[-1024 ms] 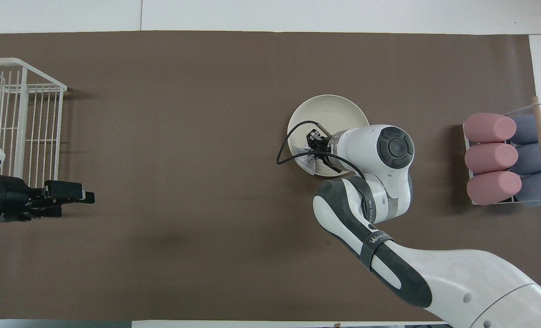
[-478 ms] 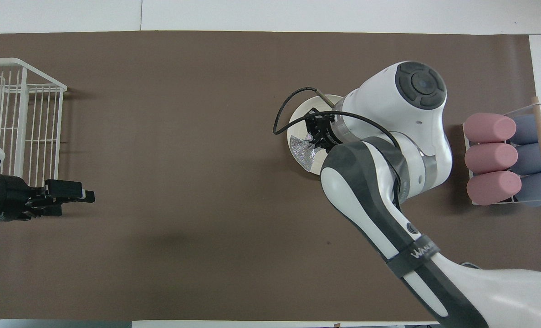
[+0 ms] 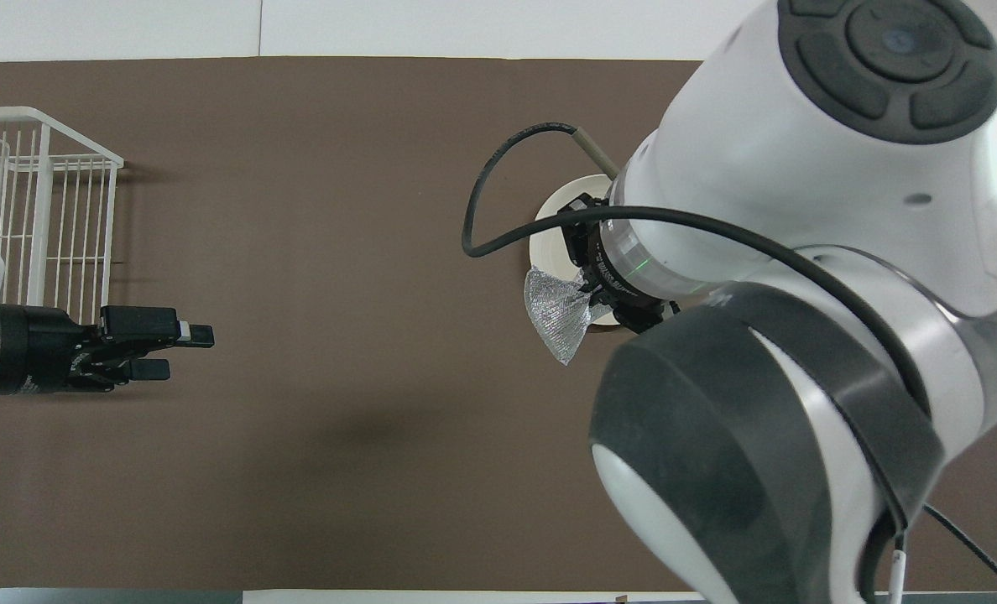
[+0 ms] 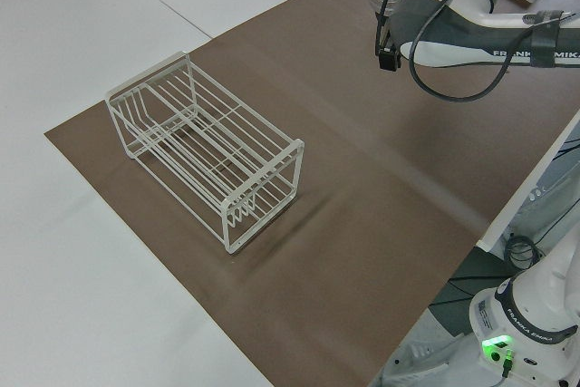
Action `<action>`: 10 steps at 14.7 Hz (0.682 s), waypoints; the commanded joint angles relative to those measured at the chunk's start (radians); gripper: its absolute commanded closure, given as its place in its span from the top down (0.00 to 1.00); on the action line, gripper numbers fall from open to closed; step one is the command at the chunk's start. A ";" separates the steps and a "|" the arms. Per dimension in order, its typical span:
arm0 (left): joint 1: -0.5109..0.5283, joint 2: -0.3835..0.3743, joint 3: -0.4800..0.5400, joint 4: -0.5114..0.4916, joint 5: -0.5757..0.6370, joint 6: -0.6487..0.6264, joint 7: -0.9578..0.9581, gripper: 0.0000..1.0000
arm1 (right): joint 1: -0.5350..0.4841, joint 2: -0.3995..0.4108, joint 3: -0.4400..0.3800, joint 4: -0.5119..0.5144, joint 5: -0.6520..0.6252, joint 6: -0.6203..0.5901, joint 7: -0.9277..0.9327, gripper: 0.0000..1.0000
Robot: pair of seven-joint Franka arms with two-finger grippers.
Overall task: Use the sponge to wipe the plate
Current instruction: 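Move the scrubber with the right gripper while the left gripper reaches it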
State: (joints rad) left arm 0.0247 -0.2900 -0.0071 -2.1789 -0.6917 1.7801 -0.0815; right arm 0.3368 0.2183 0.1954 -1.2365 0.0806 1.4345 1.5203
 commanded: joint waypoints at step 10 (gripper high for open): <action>-0.192 -0.092 0.006 -0.162 -0.619 0.154 0.148 1.00 | 0.162 0.047 0.013 0.014 -0.073 0.112 0.376 0.00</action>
State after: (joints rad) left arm -0.1238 -0.3174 -0.0110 -2.2528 -1.2354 1.8646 -0.0278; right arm 0.5103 0.2658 0.2009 -1.2139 0.0281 1.5325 1.8818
